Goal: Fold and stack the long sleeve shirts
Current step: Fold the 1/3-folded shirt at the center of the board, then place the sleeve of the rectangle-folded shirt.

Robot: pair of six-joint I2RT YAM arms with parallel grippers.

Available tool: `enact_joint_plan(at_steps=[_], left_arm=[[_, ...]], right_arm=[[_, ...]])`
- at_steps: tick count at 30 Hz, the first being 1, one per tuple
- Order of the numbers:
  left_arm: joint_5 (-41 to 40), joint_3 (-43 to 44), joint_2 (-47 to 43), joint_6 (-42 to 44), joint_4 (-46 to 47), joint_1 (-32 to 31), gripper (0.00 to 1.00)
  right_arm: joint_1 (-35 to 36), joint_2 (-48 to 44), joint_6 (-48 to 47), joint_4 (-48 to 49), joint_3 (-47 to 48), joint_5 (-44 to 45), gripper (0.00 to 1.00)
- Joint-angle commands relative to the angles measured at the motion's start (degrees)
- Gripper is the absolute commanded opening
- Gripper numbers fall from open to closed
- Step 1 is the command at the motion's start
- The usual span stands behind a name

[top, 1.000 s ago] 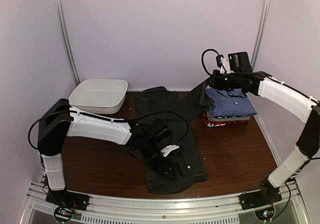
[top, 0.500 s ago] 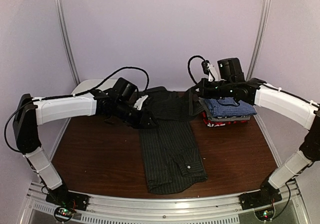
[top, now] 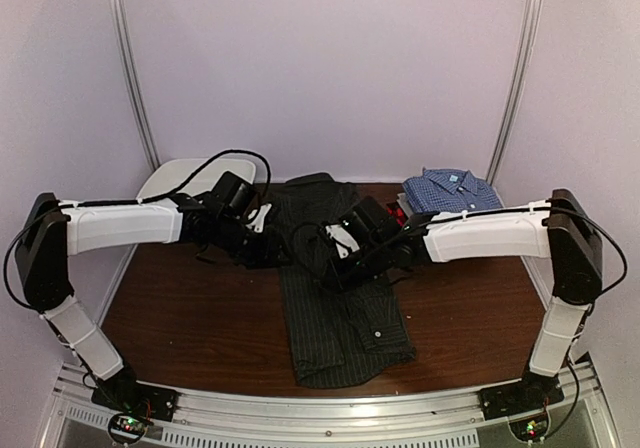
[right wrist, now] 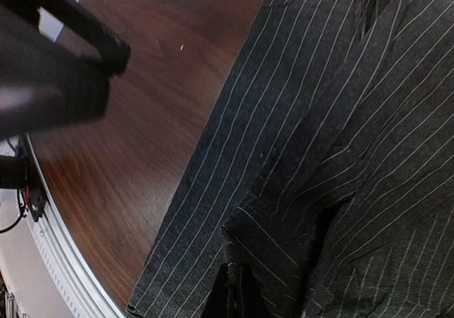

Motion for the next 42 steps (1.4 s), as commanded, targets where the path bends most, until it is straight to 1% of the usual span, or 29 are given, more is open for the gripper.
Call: enact_joint_plan(at_steps=[1,10,17,23,30,42], left_arm=[[-5.68,-1.87,-4.42,-1.63,2.28,0.06,0.4],[-10.61,-6.98,-9.0,-4.8,3.71,0.07,0.4],[-11.18,-10.93,-10.74,-6.33,6.18,0.06,0.4],[-11.13,-13.45,-11.79,-7.6,8.91,0.06,0.41],[-10.69,-13.88,-11.5,-7.39,9.72,0.06,0.42],[-9.74,-14.48,-10.81,-7.18,11.43,0.06,0.42]], right_arm=[[2.55,0.57,0.82,-0.75,-0.58,0.47,0.0],[5.87,0.38,2.03,-2.84,-0.49,0.48,0.0],[7.65,-0.38,3.29,-4.35,-1.23,-1.21,0.0],[8.89,1.22,4.24,-3.94,-1.27,-3.0,0.0],[9.86,3.43,5.56,-3.07,-0.79,-4.29,0.0],[10.65,3.42,6.35,-1.95,-1.1,-6.34,0.0]])
